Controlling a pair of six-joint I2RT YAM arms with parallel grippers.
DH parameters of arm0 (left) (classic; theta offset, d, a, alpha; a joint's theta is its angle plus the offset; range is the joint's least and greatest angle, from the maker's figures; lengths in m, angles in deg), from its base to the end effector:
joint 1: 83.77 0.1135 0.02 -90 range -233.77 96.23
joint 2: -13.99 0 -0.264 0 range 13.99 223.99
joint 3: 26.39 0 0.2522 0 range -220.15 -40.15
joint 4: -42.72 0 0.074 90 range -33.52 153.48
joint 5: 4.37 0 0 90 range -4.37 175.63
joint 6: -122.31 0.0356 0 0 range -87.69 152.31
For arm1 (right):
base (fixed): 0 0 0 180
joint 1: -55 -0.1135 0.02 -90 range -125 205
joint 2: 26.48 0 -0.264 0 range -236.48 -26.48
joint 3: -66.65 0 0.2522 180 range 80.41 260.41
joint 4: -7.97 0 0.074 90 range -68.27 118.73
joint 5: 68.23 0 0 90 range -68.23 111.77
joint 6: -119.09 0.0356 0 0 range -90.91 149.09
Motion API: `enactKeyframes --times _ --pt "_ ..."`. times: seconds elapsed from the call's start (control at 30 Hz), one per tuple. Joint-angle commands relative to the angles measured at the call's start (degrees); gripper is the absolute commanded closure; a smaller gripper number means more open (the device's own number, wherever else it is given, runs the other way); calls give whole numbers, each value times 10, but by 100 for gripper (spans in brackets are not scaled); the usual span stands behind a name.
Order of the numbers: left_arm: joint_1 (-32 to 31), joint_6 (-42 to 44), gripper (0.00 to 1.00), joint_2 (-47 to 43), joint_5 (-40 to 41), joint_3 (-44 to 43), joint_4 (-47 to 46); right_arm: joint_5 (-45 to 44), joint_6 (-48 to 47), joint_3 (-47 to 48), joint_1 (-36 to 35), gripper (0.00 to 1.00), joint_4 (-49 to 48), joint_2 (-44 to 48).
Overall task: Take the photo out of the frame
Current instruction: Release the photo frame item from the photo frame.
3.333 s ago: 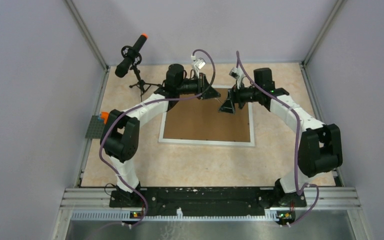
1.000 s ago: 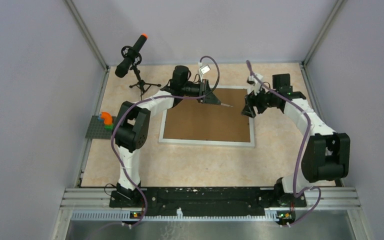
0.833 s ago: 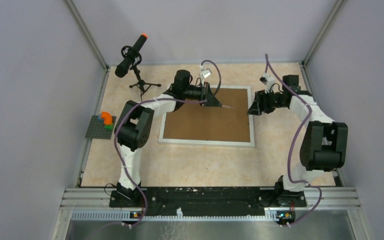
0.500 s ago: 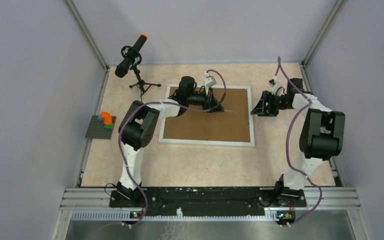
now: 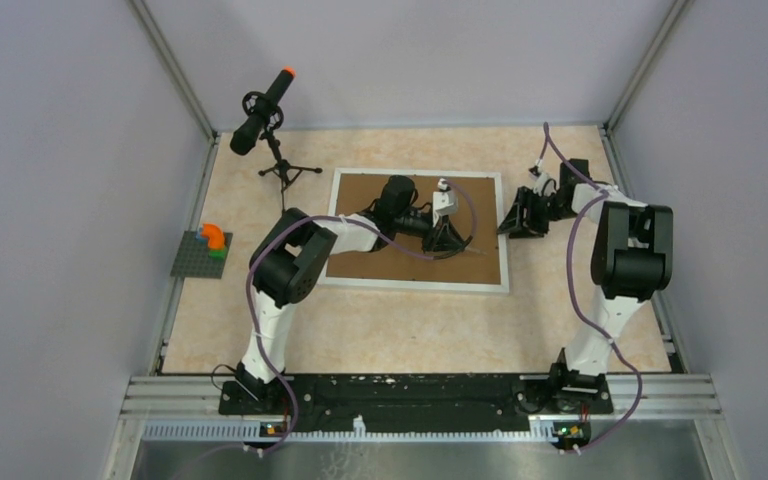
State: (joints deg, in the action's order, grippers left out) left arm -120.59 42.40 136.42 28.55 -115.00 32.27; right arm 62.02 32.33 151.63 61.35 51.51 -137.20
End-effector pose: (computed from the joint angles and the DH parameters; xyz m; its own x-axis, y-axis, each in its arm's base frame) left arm 0.3478 -0.2977 0.1589 -0.1475 0.2294 -0.9621 0.9836 -0.0680 -0.1670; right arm 0.3766 -0.0188 0.1563 -0.9362 0.1476 -0.3191 -0.0900 0.7767 0.6234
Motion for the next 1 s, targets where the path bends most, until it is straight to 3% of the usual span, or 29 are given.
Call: enactKeyframes --times 0.0,0.3,0.6,0.97 --pt "-4 16 100 13 13 -4 -43 -33 -3 -14 -13 54 -2 10" --pt "-11 48 100 34 42 -23 -35 -92 -24 -12 -57 65 -14 -12" --pt "-12 69 100 14 51 7 -25 -110 -66 -26 -108 87 -16 -20" --pt "-12 87 100 -8 84 31 -5 -109 -68 -40 -126 93 -14 -21"
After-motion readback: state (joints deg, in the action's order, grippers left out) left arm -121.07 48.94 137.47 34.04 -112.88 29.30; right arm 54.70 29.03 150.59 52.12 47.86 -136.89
